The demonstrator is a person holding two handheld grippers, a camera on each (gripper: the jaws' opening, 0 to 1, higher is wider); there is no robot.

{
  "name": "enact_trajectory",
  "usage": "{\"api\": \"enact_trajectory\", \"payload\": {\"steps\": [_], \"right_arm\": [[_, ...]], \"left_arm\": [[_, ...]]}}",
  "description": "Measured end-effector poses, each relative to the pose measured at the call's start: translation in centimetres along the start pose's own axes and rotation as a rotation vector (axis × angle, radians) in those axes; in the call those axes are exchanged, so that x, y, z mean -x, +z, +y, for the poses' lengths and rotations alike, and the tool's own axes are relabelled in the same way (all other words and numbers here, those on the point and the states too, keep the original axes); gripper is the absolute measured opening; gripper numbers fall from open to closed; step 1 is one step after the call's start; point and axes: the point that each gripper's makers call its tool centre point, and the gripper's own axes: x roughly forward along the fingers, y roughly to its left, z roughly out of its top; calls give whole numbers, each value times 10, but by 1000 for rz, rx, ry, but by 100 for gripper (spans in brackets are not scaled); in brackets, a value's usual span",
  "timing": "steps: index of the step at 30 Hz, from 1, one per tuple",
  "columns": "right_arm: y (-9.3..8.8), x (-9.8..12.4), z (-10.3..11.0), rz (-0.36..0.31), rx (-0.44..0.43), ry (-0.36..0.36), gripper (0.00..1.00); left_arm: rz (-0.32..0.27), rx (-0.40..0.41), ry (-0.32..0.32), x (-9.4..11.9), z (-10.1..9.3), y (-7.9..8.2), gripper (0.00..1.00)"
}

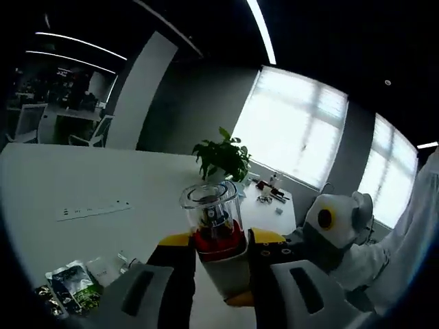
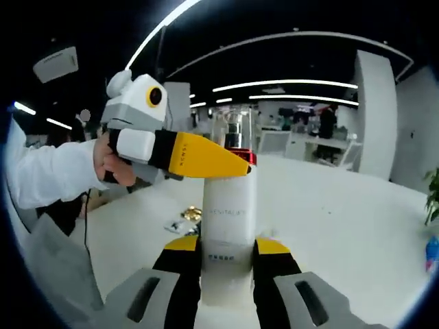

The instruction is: Arrange the skincare products in the storage area until every visible bottle or jar stands upright without overlapping.

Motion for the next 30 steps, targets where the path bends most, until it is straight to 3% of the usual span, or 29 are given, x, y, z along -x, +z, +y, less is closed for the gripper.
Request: {"api": "enact_trajectory", "payload": {"steps": [8,16,21,30], "right_arm": [[15,6,6,-35,33,5,21],[25,15,7,-61,60,47,22],[24,19,15,-59,112,106,23],[28,32,22,-105,70,248,24]], "left_arm": [[8,-130,-27,0,-11,20,24],[11,-178,-100,5,-21,27,23],[40,-211,-164,6,-35,20,23],[43,-206,-255,13,-49,21,23]]}}
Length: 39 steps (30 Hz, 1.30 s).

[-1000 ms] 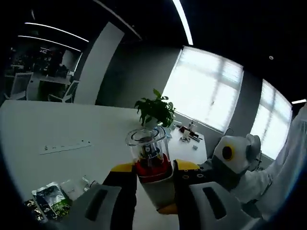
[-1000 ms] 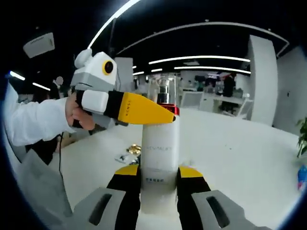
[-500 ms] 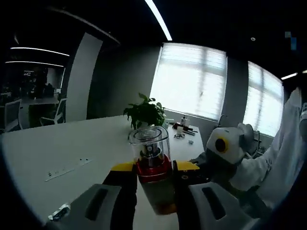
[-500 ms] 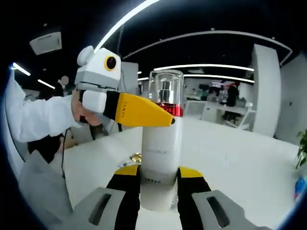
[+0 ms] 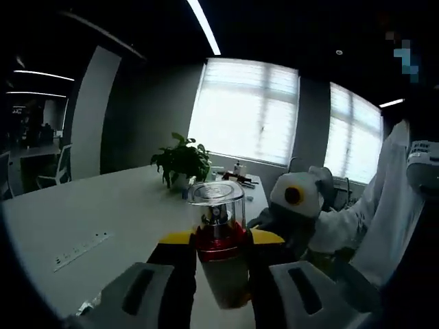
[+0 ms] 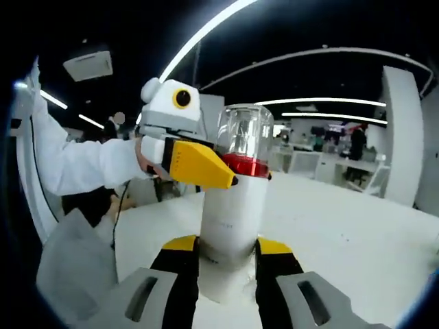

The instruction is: Arrange the skincare products in the storage area until every visible bottle or jar stands upright without overlapping.

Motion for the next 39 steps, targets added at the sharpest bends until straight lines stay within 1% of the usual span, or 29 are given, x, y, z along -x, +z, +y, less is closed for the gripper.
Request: {"api": "enact_trajectory", "payload": {"steps": [2,5,6,7,8,9,10,11,12,13,14,15,16,17,18,19,20,21,23,24,26,27,29,30,31,35,36,37,39], "right_arm": [[1,2,4,-1,-5,50,23],[-1,2,9,11,10,93,23],[-1,2,9,7,3,105,23],[-1,2,10,3,-3,122,23],[2,4,13,-22,-43,159,22],[11,6,14,-74,-58,188,22],[23,12,15,-132,-110,220,21],[26,15,15,-136,-127,236,20],[23,17,12,-116,-72,229,17],[21,17,10,-108,-52,226,13],[20,19,9,-109,-53,225,5],[17,21,7,-114,-55,231,0],[32,21,-6,-212,-41,164,0],[29,25,1,-209,-111,198,0],[28,25,0,-208,-156,196,0],[24,24,2,-192,-122,201,0],[17,20,1,-161,-104,190,0],[1,17,2,-74,-61,178,0],[-10,13,3,-50,-27,183,0],[-13,12,4,-50,-53,194,0],[-21,14,11,-50,-114,248,0],[-24,15,12,-43,-125,254,0],[-32,15,9,-39,-106,251,0],[-36,15,10,-29,-120,272,0],[-39,15,11,-17,-133,275,2],[-45,11,9,-13,-148,292,8],[-45,11,12,-17,-162,315,11],[-44,10,20,-13,-192,361,14],[-45,9,25,-5,-200,395,22]], "left_arm": [[7,-20,-33,1,-6,0,23],[31,-39,-53,1,-9,-2,23],[30,-77,-62,1,-11,-3,23],[34,-54,-68,2,-13,-4,22],[48,-75,-96,3,-17,-6,22],[68,-93,-99,4,-17,-10,22],[114,-80,-102,5,-18,-19,22],[131,-74,-100,6,-18,-23,22],[117,-61,-91,6,-16,-25,22],[117,-45,-68,7,-11,-28,22],[124,-24,-44,9,-5,-32,22],[126,-21,-11,12,5,-37,22],[123,-26,-25,12,4,-40,22],[123,-24,-20,14,7,-45,22],[127,3,-30,13,8,-50,22],[138,51,-41,12,6,-59,22],[140,65,-39,11,7,-62,22],[137,59,-37,9,9,-68,22],[140,60,-19,7,12,-77,22],[142,59,-12,7,13,-80,22],[145,65,-10,6,13,-82,22],[144,68,-13,7,13,-82,22],[139,74,-22,8,11,-79,22],[131,67,-29,9,10,-76,22],[124,65,-28,10,9,-73,22],[91,47,-26,12,8,-59,22],[85,41,-28,13,8,-57,22],[79,38,-33,13,6,-53,22],[73,31,-42,14,3,-50,22]]}}
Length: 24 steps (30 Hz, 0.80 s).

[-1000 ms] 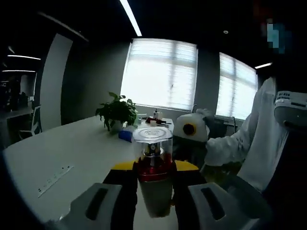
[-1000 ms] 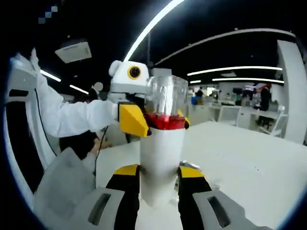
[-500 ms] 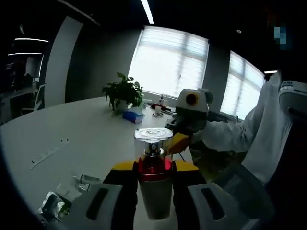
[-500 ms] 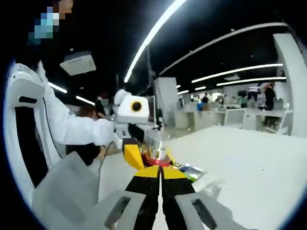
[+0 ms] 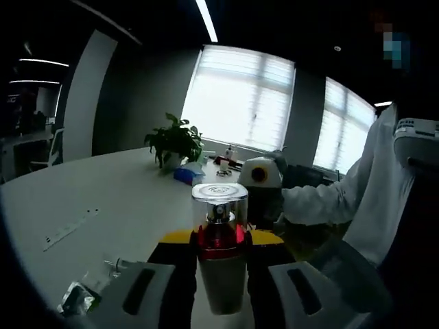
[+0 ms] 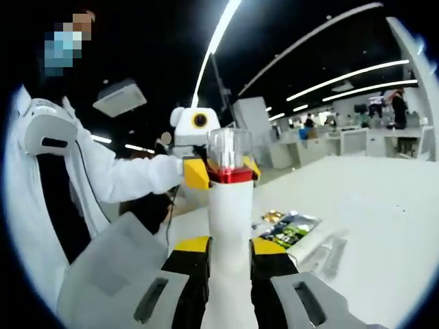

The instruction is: Arrange the skincare products in the storage area until every visible bottle or jar stands upright without overlapping.

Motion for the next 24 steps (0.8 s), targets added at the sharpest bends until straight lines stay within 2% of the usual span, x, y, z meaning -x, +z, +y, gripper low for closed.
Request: {"api": "enact_trajectory", "payload": {"steps": [3,6,9,12,16,18,24], "right_arm": [[-1,-6,-4,6,14,3,26],[0,-14,6,-14,-41,84,38],[3,-21,11,-21,-17,119,46],[6,-27,11,-24,-15,133,45],[21,-26,21,-83,9,193,47],[29,-22,21,-108,37,203,45],[34,-20,26,-126,62,213,38]], "left_arm": [[-10,-13,-15,0,-8,6,22],[-19,-32,-36,-1,-16,14,22],[-28,-54,-62,-2,-24,21,22],[-51,-74,-89,-3,-33,29,22],[-67,-85,-119,-5,-41,35,22],[-64,-104,-130,-6,-46,36,22],[-74,-126,-152,-8,-52,38,22]]}}
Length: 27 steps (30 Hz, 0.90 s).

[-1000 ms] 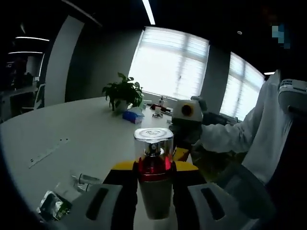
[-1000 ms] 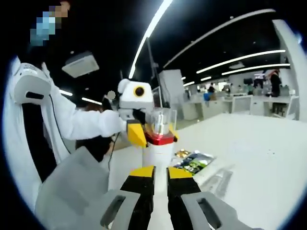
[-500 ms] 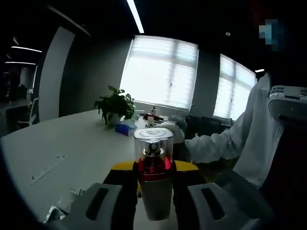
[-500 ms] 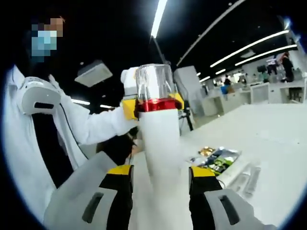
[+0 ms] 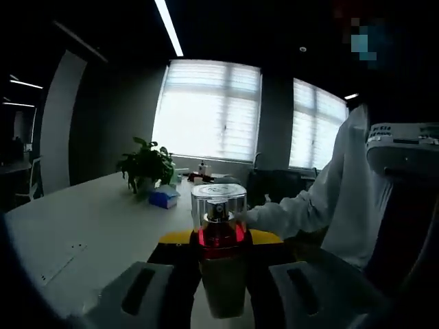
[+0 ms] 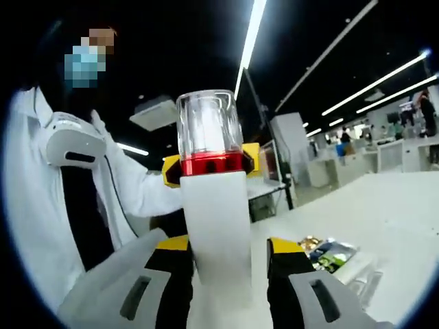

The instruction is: Arrange the skincare products in the storage area until every visible bottle or jar stands upright without overlapping.

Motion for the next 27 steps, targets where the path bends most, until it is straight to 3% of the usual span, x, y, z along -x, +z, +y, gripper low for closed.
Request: {"api": "enact_trajectory", "payload": {"steps": [4,5,6,8,13,18,21,22,27], "right_arm": [[5,0,5,-25,13,11,33],[0,-1,11,8,13,37,28],[-1,-3,3,18,36,0,26],[-4,-5,6,46,55,4,25],[-4,-4,6,29,21,-3,24],[-7,-3,-1,34,23,-36,24],[-7,-4,-3,34,49,-54,24],[-10,-4,-4,49,61,-60,24],[-20,-3,-8,63,57,-69,23]], "left_arm": [[6,-18,-7,-2,0,-3,22],[7,-17,-5,-3,0,-4,22],[9,-6,-8,-3,0,-5,22],[8,0,-12,-3,-1,-9,22],[-36,28,-7,0,1,-8,23],[-20,27,23,-1,6,-12,23],[-72,70,31,-2,8,-5,23],[-120,64,34,-2,10,4,23],[-70,41,45,-3,13,-4,23]]}}
